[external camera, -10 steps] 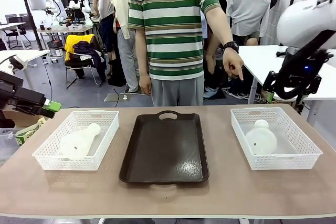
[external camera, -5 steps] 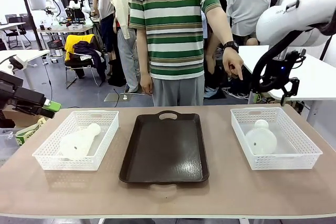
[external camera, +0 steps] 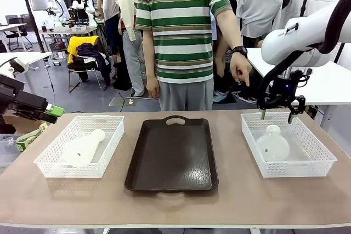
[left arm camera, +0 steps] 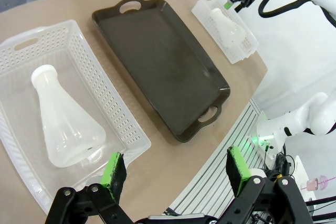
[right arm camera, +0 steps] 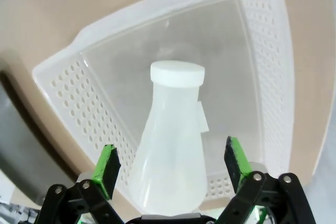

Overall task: Prepare the laboratory tools.
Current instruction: Pick up the Big flask that the person points to.

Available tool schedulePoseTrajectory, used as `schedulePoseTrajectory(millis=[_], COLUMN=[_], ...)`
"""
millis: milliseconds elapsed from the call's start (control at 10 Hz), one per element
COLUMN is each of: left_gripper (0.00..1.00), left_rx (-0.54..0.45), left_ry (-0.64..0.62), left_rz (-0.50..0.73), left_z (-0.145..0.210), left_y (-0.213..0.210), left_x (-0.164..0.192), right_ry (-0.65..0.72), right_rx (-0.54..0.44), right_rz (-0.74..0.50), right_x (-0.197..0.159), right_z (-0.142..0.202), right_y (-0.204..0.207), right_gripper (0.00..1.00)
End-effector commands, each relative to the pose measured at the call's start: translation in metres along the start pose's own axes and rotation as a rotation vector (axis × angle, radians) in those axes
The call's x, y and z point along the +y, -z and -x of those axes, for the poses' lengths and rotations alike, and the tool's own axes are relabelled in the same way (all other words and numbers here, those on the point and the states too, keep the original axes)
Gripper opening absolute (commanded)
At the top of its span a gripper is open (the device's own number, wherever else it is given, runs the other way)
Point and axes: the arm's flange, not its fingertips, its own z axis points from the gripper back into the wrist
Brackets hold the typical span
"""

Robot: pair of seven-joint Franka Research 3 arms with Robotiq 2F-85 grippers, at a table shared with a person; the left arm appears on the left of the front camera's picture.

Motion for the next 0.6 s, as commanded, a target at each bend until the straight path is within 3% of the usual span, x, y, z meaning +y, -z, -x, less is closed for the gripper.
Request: schedulePoseTrajectory(millis=[0,100,300,500], left_gripper=[1.00,1.00,1.00,1.00], left_rx=[-0.017,-0.017,-0.017,-0.017], left_ry=[0.018,0.018,0.018,0.018], left_rz=[0.017,0.017,0.017,0.017], left_z=[0.000,0.000,0.000,0.000], left_y=[0.000,0.000,0.000,0.000], left_x=[0.002,0.002,0.002,0.002], right_ry=[-0.009,0.000,0.003,0.117], right_rx=[-0.070,0.000,-0.021,-0.009], right_rz=[-0.072,0.000,-0.018,0.074], right_x=[0.000,0.000,0.001,-0.018], right_z=[0.006,0.000,-0.001,0.012], right_y=[0.010,0.000,0.007,0.029], right_gripper=[1.00,1.00,1.00,1.00])
